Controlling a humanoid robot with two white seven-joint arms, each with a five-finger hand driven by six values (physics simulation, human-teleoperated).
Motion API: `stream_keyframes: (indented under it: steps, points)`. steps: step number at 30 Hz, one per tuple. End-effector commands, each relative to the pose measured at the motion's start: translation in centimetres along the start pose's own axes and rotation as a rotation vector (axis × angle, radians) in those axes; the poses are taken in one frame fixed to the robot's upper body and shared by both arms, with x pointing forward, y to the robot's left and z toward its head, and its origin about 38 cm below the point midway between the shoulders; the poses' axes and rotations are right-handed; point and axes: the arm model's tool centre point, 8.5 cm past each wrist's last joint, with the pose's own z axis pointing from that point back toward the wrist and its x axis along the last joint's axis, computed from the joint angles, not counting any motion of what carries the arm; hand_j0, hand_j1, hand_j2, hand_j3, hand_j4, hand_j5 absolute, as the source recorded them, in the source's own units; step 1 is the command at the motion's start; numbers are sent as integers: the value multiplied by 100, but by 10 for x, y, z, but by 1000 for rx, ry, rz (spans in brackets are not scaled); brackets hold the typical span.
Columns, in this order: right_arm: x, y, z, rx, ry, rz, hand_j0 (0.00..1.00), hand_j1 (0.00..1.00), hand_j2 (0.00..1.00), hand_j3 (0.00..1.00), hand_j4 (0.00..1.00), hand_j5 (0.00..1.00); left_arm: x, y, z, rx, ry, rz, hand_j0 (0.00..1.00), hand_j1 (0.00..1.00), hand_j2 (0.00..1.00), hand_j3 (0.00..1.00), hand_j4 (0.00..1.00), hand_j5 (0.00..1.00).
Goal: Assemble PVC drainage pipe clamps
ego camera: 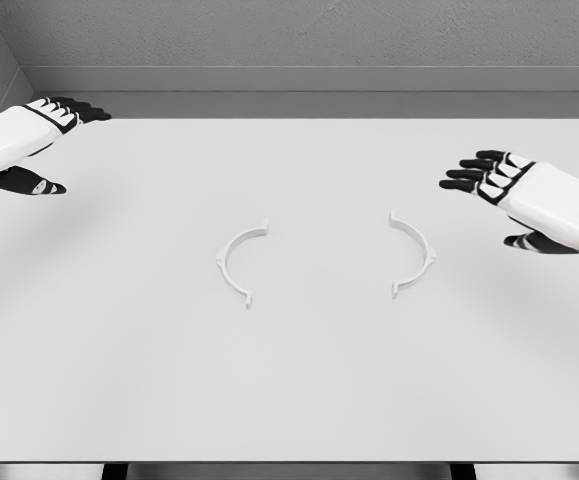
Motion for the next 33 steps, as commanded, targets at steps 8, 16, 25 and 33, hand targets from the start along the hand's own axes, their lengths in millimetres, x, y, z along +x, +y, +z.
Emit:
stream_keyframes:
  steps: [8, 16, 25, 33]
  points:
    - [-6, -6, -19, -13, 10, 29, 100, 100, 100, 100, 100, 100, 4, -3, -6, 13, -12, 17, 100, 100, 100, 100, 100, 100]
    - [-46, 38, -73, 197, 64, -68, 100, 100, 100, 100, 100, 100, 31, -31, -41, -37, -82, 49, 100, 100, 100, 100, 100, 100]
    - [-40, 63, -98, 100, 44, -265, 100, 100, 100, 100, 100, 100, 63, -55, -76, -84, -147, 10, 100, 100, 100, 100, 100, 100]
    - [-39, 72, -96, 101, 52, -292, 100, 100, 100, 100, 100, 100, 81, -41, -57, -76, -206, -50, 100, 100, 100, 100, 100, 100]
